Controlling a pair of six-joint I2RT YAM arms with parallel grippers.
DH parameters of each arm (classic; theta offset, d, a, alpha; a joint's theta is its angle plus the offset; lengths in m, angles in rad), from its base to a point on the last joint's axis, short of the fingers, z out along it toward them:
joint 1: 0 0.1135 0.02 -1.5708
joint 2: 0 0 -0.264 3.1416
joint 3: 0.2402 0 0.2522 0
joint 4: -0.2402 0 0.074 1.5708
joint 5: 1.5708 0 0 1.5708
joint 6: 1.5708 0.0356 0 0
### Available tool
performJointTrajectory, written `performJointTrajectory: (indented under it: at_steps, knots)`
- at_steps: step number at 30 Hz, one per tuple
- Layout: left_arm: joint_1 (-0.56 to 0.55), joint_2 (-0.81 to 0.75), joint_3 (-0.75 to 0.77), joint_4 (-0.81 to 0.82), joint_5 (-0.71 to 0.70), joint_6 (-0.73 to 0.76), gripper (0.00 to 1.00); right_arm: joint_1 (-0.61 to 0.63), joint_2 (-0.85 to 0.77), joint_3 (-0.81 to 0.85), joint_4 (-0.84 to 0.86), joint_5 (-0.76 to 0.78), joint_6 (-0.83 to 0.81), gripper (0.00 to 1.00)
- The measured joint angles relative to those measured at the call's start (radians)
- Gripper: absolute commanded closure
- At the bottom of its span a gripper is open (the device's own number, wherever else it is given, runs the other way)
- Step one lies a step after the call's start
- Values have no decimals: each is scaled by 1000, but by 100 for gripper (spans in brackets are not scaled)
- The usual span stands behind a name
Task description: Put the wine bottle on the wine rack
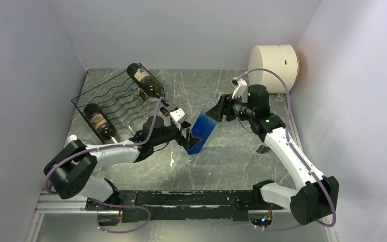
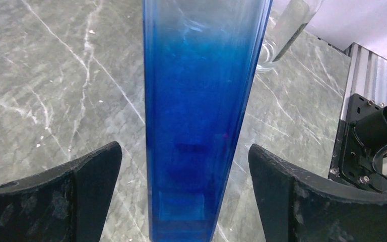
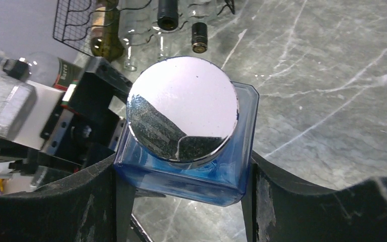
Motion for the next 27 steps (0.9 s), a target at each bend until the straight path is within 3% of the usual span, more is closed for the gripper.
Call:
performJointTrajectory:
  at_steps: [10, 23, 25, 27]
  knots:
    - [0, 90, -5, 64, 76, -10, 11, 32, 14, -35, 82, -41, 43, 70]
    - [-12, 150, -5, 137, 67, -10, 13, 44, 15, -66, 130, -42, 63, 73]
    - [-19, 159, -5, 142, 67, -10, 17, 46, 15, -70, 131, -40, 67, 73]
    - [-26, 163, -4, 142, 67, -10, 27, 49, 14, -72, 132, -39, 71, 73]
